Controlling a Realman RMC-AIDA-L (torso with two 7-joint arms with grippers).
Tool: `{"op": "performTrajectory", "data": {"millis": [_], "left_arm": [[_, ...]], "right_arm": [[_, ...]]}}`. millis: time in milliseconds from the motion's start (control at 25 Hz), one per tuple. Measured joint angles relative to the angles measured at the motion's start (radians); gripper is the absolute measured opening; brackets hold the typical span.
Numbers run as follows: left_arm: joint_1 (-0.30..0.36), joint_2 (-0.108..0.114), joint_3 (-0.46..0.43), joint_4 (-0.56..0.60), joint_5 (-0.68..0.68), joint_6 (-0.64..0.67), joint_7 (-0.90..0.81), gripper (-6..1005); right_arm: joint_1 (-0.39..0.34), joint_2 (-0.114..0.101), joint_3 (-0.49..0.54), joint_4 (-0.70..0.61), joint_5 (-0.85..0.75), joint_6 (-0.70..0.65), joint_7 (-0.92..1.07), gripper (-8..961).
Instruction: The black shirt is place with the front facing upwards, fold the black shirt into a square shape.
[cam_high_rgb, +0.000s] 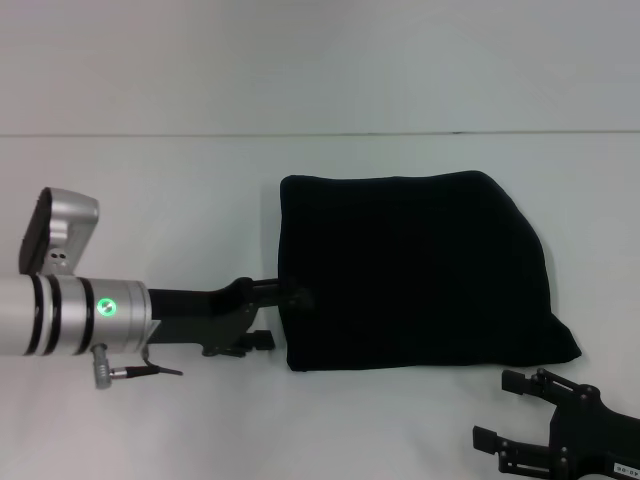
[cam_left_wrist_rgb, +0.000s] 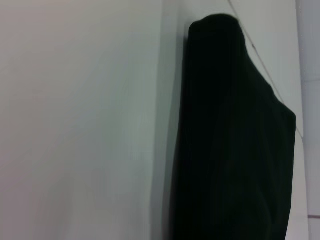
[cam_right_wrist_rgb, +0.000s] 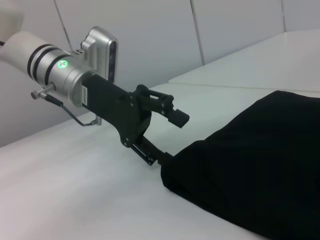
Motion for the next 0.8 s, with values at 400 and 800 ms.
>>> {"op": "performTrajectory", "data": {"millis": [400,800], "left_arm": [[-0.041,-0.021,0.001,-0.040,-0.002,-0.017,0.031,878],[-0.041,-0.039,0.047,-0.039,0.000,-0.062,0.091,795]], "right_arm": [[0.002,-0.001,0.004,-0.004,0.000,0.000,0.000,946],[-0.001,-0.002,0.009,-0.006,0.003,-0.003,0.003,946]]}}
